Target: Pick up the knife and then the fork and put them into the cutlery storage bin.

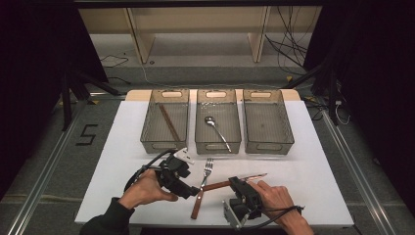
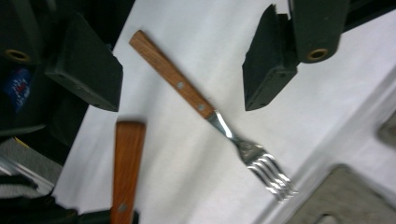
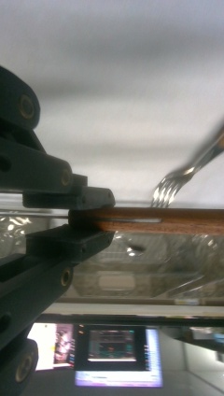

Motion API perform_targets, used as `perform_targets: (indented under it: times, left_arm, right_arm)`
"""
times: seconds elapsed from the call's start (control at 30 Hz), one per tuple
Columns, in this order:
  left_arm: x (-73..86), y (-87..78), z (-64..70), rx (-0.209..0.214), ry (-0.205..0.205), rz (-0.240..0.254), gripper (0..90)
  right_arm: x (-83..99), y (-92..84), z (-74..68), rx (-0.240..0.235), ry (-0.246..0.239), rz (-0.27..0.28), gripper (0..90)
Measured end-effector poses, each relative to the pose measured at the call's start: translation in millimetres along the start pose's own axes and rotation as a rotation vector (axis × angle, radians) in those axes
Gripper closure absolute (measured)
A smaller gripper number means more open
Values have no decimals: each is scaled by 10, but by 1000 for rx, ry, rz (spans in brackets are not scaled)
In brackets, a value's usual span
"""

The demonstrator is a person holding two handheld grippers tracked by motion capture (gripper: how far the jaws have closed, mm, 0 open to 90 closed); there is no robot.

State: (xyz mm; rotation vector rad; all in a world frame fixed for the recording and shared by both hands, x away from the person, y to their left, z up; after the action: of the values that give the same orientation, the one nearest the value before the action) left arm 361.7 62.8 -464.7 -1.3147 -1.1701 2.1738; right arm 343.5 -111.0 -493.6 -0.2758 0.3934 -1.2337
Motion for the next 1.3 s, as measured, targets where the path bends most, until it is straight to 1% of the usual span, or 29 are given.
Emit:
perform_targets:
  times: [0.07, 0.1, 0.13, 0.2, 0.23, 0.3, 0.37, 0.4, 0.43, 0.47, 0.5, 0.53, 0.57, 0.6, 0.63, 0.7, 0.73, 0.83, 0.9, 0.93, 0.97, 1.03, 1.17, 1.23, 1.3]
  left_arm:
    - [43, -13, -36, -15, -4, 16, 256]
    - [69, -12, -53, -24, -7, 25, 246]
    - [95, -11, -74, -34, -13, 36, 239]
    - [146, -13, -121, -52, -25, 63, 225]
    - [167, -16, -139, -59, -26, 77, 217]
    - [208, -24, -168, -72, -30, 104, 204]
    - [234, -31, -198, -88, -39, 133, 195]
    - [251, -41, -218, -94, -43, 155, 191]
    - [262, -47, -233, -98, -45, 173, 191]
    - [277, -50, -245, -103, -50, 184, 188]
    - [296, -53, -257, -109, -55, 189, 180]
    - [312, -56, -273, -118, -59, 196, 178]
    - [324, -60, -282, -121, -63, 204, 173]
    - [336, -67, -293, -124, -71, 222, 170]
    - [347, -75, -300, -127, -69, 233, 171]
    - [362, -91, -311, -136, -66, 256, 171]
    - [369, -98, -313, -135, -72, 264, 169]
    - [380, -121, -329, -146, -75, 297, 162]
    - [392, -126, -334, -149, -75, 303, 161]
    - [393, -124, -335, -154, -76, 311, 160]
    - [402, -124, -337, -156, -70, 310, 160]
    - [415, -120, -333, -156, -70, 313, 157]
    - [444, -117, -338, -165, -71, 317, 156]
    - [457, -124, -337, -170, -72, 321, 156]
    - [467, -134, -336, -175, -69, 326, 156]
  right_arm:
    - [47, -7, 52, -6, 43, -15, 811]
    - [68, -4, 90, -5, 68, -14, 811]
    - [96, -12, 119, -18, 104, -24, 811]
    - [153, -6, 225, -26, 166, -32, 811]
    - [180, -8, 266, -35, 210, -41, 811]
    - [218, 9, 365, -34, 268, -43, 811]
    - [264, 13, 471, -61, 375, -59, 811]
    - [278, 18, 511, -70, 406, -59, 810]
    - [303, 28, 568, -94, 456, -62, 811]
    - [325, 36, 618, -102, 488, -56, 811]
    - [337, 52, 667, -112, 535, -44, 811]
    - [351, 71, 712, -124, 594, -39, 810]
    - [376, 85, 760, -139, 635, -36, 810]
    - [395, 96, 797, -150, 670, -33, 810]
    - [421, 117, 853, -177, 738, -25, 811]
    - [478, 148, 943, -210, 833, -16, 810]
    - [508, 165, 984, -225, 885, -14, 811]
    - [615, 215, 1099, -256, 1009, -6, 810]
    - [684, 256, 1170, -269, 1095, -5, 810]
    - [723, 280, 1206, -274, 1125, -2, 810]
    - [762, 299, 1240, -283, 1160, -5, 810]
    - [831, 333, 1318, -294, 1228, 4, 810]
    - [960, 389, 1477, -305, 1345, 9, 810]
    - [1014, 425, 1547, -305, 1382, 3, 810]
    - [1059, 468, 1600, -304, 1404, -6, 810]
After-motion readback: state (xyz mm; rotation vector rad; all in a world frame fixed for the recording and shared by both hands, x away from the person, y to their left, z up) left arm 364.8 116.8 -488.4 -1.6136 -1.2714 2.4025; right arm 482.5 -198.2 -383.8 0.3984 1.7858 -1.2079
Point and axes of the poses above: each handheld gripper's, and its own axes: y roughly forward along the jaws, x roughly out of its underside, z roughly to its right, the point moved 8 cm from there along y, roughly forward along the jaws, and after that the axes turned 5 degrees about x, right-handed, at the moved point
